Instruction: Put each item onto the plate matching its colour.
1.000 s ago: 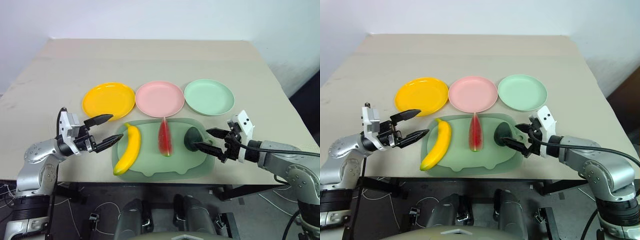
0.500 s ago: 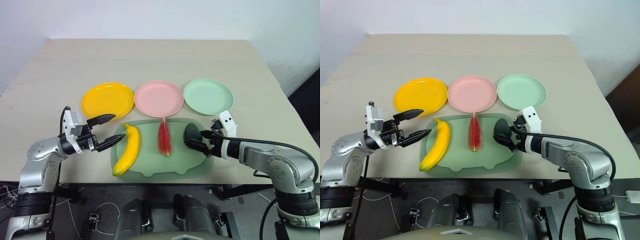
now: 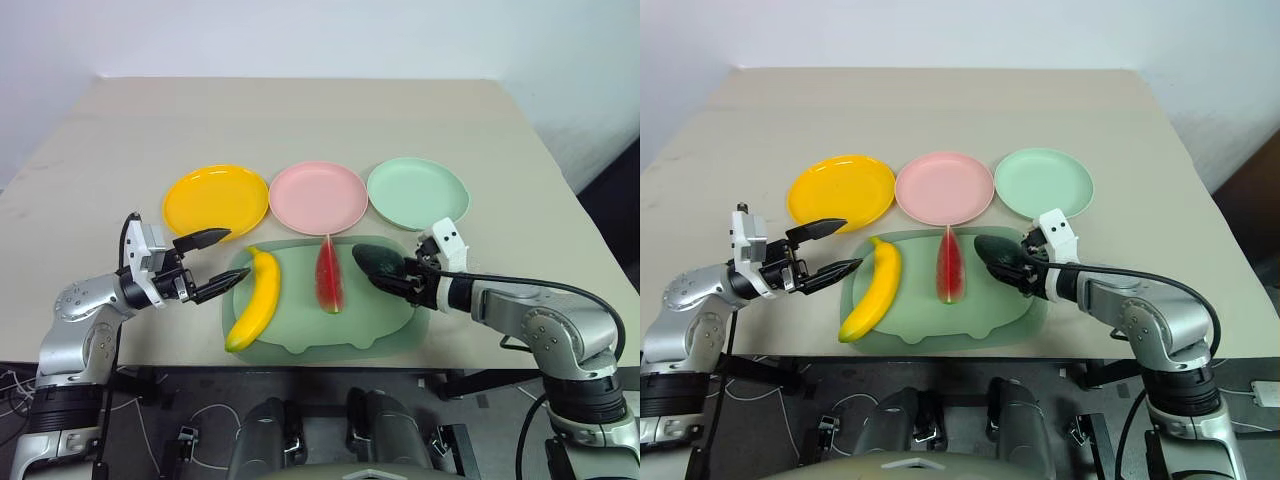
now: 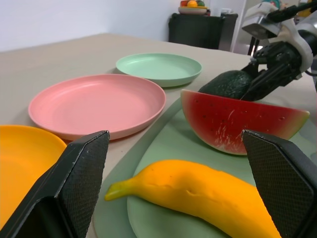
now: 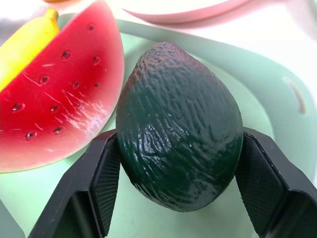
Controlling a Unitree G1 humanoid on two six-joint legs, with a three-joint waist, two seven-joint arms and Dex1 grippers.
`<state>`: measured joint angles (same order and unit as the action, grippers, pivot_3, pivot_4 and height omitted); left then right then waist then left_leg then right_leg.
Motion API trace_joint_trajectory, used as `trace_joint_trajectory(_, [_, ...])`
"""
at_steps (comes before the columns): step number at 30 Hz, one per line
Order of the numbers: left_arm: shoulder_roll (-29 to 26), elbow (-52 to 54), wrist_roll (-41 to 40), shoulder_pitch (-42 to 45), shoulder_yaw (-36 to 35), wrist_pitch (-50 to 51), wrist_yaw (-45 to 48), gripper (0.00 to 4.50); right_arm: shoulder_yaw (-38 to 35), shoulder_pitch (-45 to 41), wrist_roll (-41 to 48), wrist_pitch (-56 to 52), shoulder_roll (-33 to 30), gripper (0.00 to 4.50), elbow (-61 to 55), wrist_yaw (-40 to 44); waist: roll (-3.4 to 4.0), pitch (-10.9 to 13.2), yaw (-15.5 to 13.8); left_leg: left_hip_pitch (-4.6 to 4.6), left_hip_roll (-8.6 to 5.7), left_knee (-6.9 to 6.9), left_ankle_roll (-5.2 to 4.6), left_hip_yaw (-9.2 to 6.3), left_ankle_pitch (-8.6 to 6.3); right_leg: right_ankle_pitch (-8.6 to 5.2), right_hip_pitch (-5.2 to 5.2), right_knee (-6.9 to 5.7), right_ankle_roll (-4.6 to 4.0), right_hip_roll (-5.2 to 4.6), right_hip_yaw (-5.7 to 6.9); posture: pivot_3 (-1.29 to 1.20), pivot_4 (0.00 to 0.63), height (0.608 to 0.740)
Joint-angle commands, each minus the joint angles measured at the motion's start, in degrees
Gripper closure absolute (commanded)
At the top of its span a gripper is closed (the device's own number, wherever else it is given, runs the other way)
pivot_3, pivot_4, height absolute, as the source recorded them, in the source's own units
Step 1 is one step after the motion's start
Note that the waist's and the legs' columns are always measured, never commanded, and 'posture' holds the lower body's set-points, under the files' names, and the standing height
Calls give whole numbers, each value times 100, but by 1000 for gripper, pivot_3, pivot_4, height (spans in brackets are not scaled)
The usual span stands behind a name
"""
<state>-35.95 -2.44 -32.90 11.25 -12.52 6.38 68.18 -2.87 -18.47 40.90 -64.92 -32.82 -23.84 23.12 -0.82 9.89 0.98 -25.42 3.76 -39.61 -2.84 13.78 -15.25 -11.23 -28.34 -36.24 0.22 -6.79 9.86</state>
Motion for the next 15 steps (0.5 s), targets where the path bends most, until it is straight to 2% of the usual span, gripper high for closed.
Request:
trace_joint_trajectory(1, [-44, 48, 36, 3, -115, -139, -38, 0, -95, -15, -42, 296, -131, 1526, -228, 237, 0, 0, 1, 0, 0, 0, 0, 0, 0, 0, 0, 0, 0, 0, 0, 0, 150, 696])
trace_joint_trajectory(4, [-31, 71, -1, -12, -142, -122, -84, 0, -379, -169, -38, 563, -106, 1526, -259, 239, 0, 0, 0, 0, 0, 0, 0, 0, 0, 0, -1, 0, 0, 0, 0, 0, 150, 696])
trace_joint_trajectory(8, [-36, 98, -2, -35, -157, -134, -131, 0, -607, -798, -287, 931, -121, 1526, 448, 159, 1, 1, 8, 0, 0, 0, 1, 5, 1, 0, -2, 0, 1, 0, -3, 0, 150, 696])
trace_joint_trajectory(10, [-33, 147, -9, -78, -166, -136, -154, 0, -509, -1097, -557, 1168, -182, 1526, 973, 250, 1, 1, 11, 2, 0, 0, 1, 4, 1, 0, -2, 0, 1, 0, -3, 0, 150, 696])
trace_joint_trajectory(15, [-30, 340, -29, -271, -204, -139, -257, 0, 201, -2021, -1770, 2321, -206, 1526, 3133, 526, 2, 1, 33, 1, 0, 6, 3, 12, 2, 2, -8, -1, -2, 1, -4, 0, 150, 696])
